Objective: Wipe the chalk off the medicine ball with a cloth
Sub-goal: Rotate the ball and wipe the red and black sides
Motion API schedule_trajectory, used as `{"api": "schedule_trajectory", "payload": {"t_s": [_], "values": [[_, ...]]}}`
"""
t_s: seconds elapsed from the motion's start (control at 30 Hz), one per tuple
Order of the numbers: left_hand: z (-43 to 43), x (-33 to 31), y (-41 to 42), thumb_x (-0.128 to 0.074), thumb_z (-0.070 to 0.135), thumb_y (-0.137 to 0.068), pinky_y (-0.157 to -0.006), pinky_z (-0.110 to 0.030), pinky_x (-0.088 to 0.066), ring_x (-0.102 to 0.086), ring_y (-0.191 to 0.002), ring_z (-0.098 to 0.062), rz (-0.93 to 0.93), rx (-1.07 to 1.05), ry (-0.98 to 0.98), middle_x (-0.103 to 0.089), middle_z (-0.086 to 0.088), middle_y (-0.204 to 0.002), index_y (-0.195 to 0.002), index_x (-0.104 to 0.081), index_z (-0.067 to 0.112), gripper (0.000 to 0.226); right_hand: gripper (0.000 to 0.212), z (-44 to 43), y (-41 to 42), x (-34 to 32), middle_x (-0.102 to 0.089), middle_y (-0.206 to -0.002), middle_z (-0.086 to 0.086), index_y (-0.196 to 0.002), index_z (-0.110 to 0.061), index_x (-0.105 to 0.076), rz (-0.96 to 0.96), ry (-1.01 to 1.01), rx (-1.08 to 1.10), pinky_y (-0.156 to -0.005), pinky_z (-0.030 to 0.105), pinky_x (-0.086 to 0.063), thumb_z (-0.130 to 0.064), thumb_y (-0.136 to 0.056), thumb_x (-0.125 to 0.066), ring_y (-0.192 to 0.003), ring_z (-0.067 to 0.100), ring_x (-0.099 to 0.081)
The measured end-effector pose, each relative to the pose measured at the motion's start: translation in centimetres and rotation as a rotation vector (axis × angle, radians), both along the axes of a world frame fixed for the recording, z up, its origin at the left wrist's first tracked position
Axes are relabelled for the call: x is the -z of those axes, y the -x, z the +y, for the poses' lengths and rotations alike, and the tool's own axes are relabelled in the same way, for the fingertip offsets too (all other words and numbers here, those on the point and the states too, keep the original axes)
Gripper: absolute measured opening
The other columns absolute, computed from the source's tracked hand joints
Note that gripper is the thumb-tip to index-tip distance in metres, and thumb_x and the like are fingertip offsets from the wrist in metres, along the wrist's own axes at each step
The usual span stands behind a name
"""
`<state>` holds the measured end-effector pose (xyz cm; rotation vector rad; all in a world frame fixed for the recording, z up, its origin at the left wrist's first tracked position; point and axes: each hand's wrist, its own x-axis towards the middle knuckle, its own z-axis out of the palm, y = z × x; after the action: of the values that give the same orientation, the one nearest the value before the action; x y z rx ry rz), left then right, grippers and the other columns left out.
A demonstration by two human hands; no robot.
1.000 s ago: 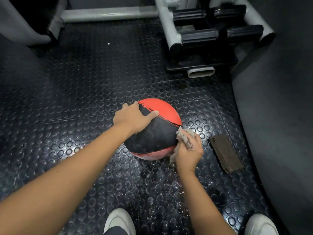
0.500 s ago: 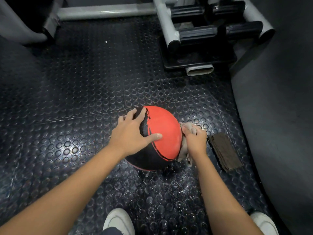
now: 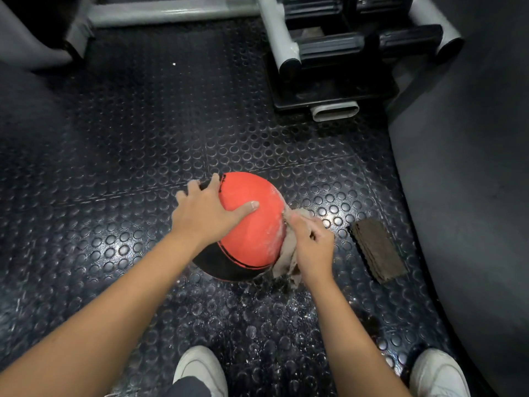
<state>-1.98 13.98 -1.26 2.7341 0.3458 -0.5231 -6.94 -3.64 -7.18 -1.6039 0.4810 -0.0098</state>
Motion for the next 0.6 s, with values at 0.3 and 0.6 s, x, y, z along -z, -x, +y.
{"api": "schedule_trajectory", "payload": {"t_s": [0.3, 0.6], "values": [[0.6, -0.2, -0.4, -0.042, 0.079, -0.081, -0.106, -0.055, -0.034, -0.026, -0.138, -0.049, 0.012, 0.061, -0.019, -0.017, -0.013, -0.159, -0.151, -0.011, 0.048, 0.083, 0.035, 2.6, 1.9, 0.2, -0.063, -0.107, -0.009, -0.110, -0.024, -0.071, -0.198, 0.183, -0.075, -0.096, 0.029, -0.051, -0.007, -0.080, -0.077, -0.103, 0.000, -0.060], [2.2, 0.7, -0.9, -0.043, 0.072, -0.086, -0.111, -0.050, -0.031, -0.029, -0.141, -0.039, -0.085, 0.137, 0.033, -0.027, 0.003, -0.158, -0.146, -0.033, 0.049, 0.065, 0.025, 2.9, -3.6, -0.4, -0.069, -0.102, -0.010, -0.105, -0.017, -0.074, -0.190, 0.325, -0.141, -0.095, 0.041, -0.050, -0.015, -0.080, -0.075, -0.101, 0.011, -0.064]]}}
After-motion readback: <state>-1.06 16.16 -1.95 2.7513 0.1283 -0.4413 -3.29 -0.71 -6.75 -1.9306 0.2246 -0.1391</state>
